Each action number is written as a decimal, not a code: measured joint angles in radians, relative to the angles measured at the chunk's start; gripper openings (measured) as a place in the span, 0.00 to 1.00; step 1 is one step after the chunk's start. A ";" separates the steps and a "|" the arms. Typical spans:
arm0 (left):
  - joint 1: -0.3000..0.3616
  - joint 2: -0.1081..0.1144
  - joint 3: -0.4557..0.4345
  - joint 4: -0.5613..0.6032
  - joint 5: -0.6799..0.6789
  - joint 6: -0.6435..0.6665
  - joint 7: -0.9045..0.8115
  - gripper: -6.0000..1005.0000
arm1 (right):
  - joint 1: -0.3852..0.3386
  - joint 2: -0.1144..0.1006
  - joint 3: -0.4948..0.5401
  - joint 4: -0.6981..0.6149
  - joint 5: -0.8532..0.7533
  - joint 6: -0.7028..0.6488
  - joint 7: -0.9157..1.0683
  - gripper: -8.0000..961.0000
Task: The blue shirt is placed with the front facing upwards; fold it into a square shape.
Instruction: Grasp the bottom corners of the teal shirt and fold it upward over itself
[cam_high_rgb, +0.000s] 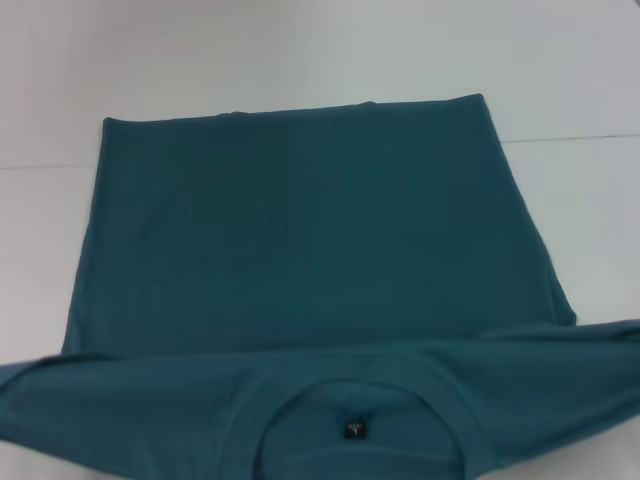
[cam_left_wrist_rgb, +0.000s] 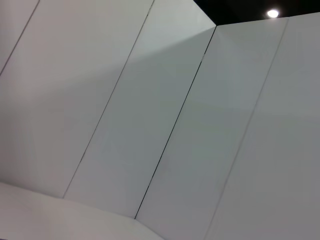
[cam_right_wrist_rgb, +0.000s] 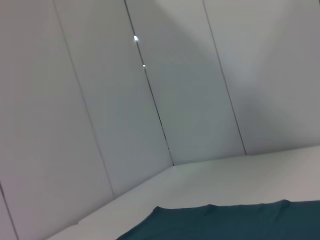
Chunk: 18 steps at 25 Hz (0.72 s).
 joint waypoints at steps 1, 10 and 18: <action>-0.012 0.000 0.000 0.002 0.000 -0.013 -0.006 0.04 | 0.012 -0.001 -0.001 0.005 -0.004 0.015 0.007 0.02; -0.129 -0.008 0.003 0.025 0.030 -0.229 -0.055 0.04 | 0.143 -0.006 -0.001 0.077 -0.082 0.207 0.038 0.02; -0.245 -0.012 0.011 0.070 0.063 -0.443 -0.075 0.04 | 0.232 -0.010 -0.005 0.128 -0.116 0.367 0.049 0.02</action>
